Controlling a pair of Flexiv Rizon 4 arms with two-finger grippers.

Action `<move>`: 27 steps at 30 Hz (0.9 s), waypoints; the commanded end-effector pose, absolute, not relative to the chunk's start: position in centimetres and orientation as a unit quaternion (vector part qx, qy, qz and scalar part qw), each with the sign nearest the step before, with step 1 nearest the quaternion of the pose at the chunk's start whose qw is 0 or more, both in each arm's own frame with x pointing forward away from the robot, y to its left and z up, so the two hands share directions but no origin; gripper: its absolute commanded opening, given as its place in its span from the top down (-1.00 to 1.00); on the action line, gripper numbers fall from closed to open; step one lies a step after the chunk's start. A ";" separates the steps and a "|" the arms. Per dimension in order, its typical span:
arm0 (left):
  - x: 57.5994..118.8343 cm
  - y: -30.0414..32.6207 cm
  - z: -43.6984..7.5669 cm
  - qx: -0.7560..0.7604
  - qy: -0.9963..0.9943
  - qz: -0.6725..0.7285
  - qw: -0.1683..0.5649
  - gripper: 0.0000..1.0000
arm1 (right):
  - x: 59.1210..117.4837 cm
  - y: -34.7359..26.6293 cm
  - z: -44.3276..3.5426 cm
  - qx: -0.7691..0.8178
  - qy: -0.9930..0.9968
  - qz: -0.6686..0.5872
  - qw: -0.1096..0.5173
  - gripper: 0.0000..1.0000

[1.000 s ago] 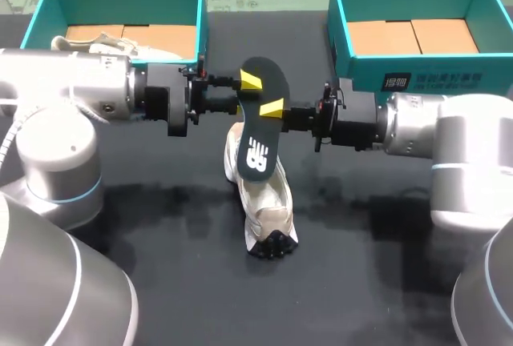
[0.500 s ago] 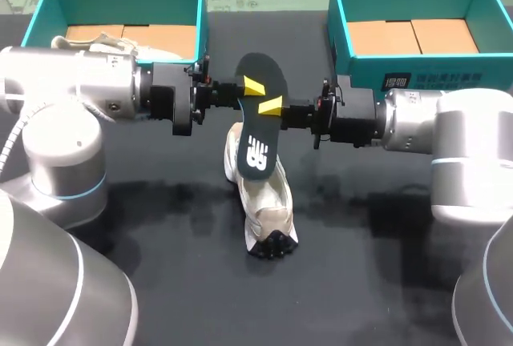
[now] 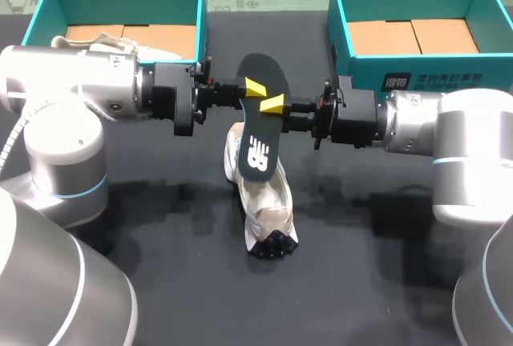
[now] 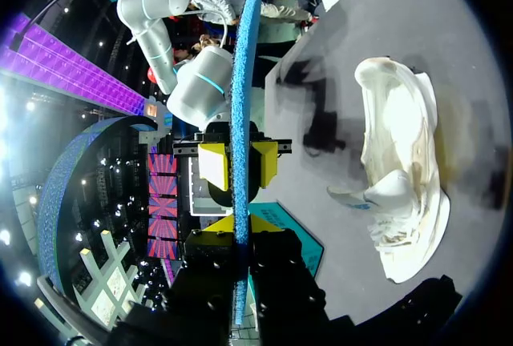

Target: Take the shoe out of the shoebox, open the shoe tongue, remove and reinsert the insole, then place the shoe into the shoebox

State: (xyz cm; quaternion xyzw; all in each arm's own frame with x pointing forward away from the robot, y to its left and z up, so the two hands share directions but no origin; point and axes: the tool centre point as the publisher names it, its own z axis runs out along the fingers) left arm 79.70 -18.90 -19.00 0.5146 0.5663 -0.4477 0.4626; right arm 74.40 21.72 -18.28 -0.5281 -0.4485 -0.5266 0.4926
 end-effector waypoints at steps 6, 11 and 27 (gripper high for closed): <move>78.7 -17.6 -18.5 0.516 0.571 -0.448 0.455 1.00 | 74.0 18.6 -18.1 -0.512 -0.507 -0.529 0.449 -1.00; 77.5 -17.0 -18.0 0.520 0.572 -0.460 0.436 1.00 | 74.3 17.0 -18.9 -0.513 -0.549 -0.517 0.411 -1.00; 72.5 -15.1 -17.0 0.490 0.607 -0.516 0.354 1.00 | 72.4 15.9 -18.7 -0.435 -0.671 -0.500 0.333 -1.00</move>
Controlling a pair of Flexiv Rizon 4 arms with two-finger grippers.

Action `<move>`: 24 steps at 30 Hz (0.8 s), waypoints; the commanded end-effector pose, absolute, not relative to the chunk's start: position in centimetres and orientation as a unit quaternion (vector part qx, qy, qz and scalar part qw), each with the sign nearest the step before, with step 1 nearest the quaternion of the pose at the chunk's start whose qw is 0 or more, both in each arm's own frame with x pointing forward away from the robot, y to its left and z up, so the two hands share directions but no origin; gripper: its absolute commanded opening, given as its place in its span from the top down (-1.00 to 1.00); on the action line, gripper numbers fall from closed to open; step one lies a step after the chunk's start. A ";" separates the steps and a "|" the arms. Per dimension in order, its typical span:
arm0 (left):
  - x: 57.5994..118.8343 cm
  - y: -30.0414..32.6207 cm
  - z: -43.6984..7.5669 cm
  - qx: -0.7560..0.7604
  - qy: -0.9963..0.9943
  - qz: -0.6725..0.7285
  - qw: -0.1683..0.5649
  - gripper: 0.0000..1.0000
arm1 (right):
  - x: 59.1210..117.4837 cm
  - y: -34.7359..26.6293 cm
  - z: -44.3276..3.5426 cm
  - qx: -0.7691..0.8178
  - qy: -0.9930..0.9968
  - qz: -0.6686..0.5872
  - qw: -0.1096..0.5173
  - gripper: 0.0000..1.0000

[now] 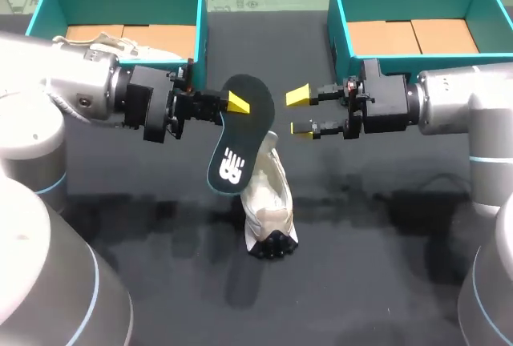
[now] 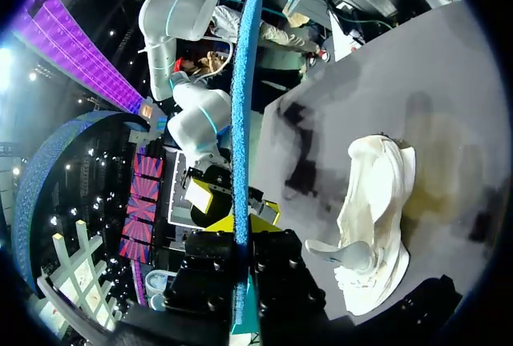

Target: Take the shoe out of the shoebox, open the shoe tongue, remove and reinsert the insole, then place the shoe into the shoebox

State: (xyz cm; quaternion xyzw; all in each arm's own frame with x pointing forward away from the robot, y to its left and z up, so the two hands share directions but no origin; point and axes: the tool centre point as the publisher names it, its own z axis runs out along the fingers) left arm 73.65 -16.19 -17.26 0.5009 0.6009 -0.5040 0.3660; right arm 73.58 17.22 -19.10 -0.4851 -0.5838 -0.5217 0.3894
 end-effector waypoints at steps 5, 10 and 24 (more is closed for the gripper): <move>69.7 -14.8 -16.9 0.479 0.619 -0.544 0.302 1.00 | 70.8 14.9 -21.1 -0.364 -0.785 -0.433 0.254 -1.00; 69.7 -14.8 -16.9 0.479 0.619 -0.544 0.302 1.00 | 70.8 14.9 -21.1 -0.364 -0.785 -0.433 0.254 -1.00; 66.4 -15.0 -16.7 0.484 0.603 -0.593 0.227 1.00 | 68.7 15.5 -21.4 -0.300 -0.853 -0.380 0.193 -1.00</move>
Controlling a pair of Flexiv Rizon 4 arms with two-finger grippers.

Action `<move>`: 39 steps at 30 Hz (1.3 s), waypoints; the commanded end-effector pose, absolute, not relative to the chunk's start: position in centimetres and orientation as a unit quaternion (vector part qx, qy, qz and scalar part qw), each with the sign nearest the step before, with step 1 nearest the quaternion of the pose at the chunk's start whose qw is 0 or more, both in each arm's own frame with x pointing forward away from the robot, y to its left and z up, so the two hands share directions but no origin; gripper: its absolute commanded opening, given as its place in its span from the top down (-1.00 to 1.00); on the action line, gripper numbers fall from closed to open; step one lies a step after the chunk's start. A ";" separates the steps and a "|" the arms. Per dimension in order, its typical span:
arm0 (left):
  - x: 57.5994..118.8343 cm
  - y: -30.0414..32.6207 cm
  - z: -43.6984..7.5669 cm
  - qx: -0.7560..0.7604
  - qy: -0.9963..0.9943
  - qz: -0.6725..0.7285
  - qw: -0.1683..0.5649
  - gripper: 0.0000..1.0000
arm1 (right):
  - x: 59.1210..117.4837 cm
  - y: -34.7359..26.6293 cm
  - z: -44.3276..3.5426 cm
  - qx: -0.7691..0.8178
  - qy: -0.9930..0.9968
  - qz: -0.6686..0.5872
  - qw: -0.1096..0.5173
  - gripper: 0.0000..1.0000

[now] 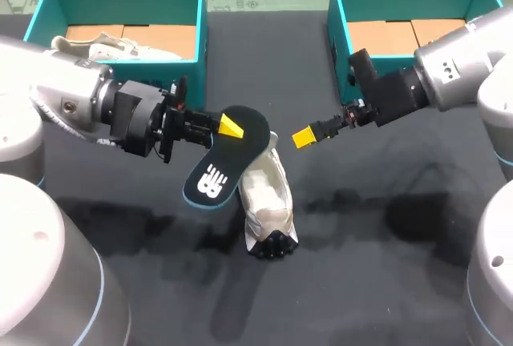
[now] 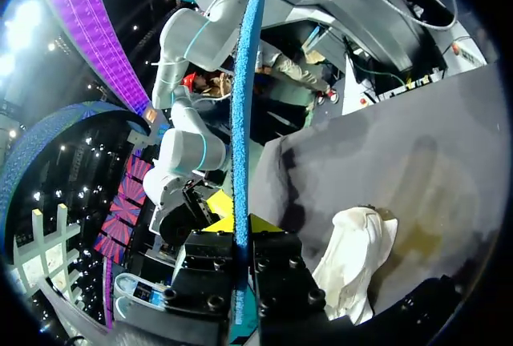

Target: Take the shoe out of the shoebox, open the shoe tongue, remove and reinsert the insole, then place the shoe into the shoebox

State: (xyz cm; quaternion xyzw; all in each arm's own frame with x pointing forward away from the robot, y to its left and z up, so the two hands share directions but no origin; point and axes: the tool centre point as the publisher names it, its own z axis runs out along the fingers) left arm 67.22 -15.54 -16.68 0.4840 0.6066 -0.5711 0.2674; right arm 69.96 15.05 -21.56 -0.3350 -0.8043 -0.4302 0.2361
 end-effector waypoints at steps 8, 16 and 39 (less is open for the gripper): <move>62.3 -14.5 -16.6 0.433 0.586 -0.665 0.166 1.00 | 66.6 14.4 -23.7 -0.244 -0.907 -0.318 0.131 -1.00; 60.8 -14.6 -17.0 0.422 0.605 -0.657 0.155 1.00 | 66.3 14.4 -24.8 -0.241 -0.922 -0.274 0.129 -1.00; 61.3 -16.7 -20.9 0.317 0.591 -0.736 0.092 1.00 | 67.6 13.4 -30.6 -0.134 -0.949 -0.285 0.034 -1.00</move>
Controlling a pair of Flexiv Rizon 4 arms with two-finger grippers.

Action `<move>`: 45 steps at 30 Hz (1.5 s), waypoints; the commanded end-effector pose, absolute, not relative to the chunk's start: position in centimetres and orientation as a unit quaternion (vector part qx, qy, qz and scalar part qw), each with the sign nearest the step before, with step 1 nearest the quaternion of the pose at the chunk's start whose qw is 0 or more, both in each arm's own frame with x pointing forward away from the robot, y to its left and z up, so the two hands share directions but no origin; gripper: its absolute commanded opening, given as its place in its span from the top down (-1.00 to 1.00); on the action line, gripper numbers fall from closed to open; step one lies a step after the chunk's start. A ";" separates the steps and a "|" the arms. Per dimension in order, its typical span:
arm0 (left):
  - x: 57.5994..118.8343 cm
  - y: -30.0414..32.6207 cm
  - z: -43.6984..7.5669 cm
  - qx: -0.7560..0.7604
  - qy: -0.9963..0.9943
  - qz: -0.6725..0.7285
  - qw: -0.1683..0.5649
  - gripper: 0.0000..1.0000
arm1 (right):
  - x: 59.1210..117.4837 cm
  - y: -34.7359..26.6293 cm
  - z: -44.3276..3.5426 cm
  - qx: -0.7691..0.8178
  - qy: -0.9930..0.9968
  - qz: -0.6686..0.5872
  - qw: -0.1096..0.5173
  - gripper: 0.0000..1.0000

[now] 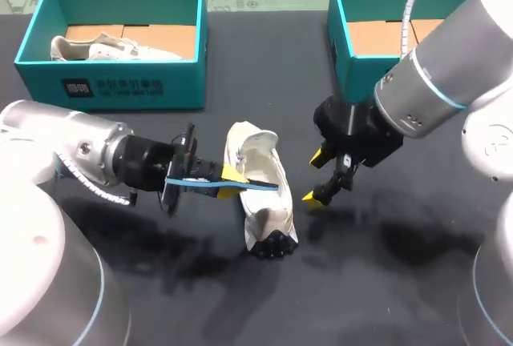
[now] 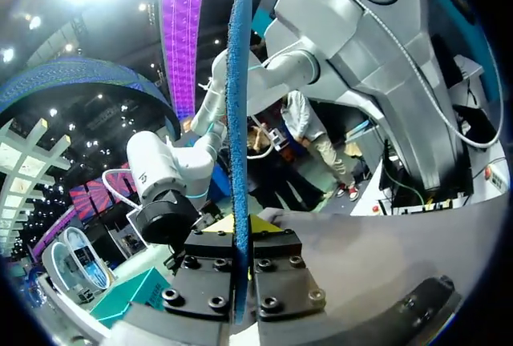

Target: Take the shoe out of the shoebox, open the shoe tongue, remove and reinsert the insole, then place the shoe into the shoebox

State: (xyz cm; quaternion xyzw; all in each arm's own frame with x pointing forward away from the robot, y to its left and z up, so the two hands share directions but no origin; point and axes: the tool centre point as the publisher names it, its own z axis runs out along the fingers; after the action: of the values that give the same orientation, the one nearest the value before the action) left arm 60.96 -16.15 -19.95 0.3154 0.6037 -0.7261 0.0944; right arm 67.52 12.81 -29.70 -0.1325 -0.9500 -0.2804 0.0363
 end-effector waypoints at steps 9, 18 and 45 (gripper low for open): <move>61.2 -17.2 -21.3 0.322 0.596 -0.731 0.086 1.00 | 67.6 13.4 -30.6 -0.134 -0.949 -0.285 0.034 -1.00; 61.6 -18.4 -23.5 0.300 0.594 -0.742 0.075 1.00 | 69.0 13.9 -31.8 -0.034 -0.961 -0.273 -0.010 -1.00; 62.6 -17.9 -25.3 0.328 0.602 -0.709 0.165 1.00 | 70.0 14.3 -34.6 0.056 -0.960 -0.273 -0.032 -1.00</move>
State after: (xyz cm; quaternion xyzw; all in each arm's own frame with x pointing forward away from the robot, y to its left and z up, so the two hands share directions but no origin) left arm 62.94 -17.81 -25.07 0.3288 0.6028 -0.7093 0.1596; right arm 69.83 14.34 -34.25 0.0542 -0.9600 -0.2724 -0.0343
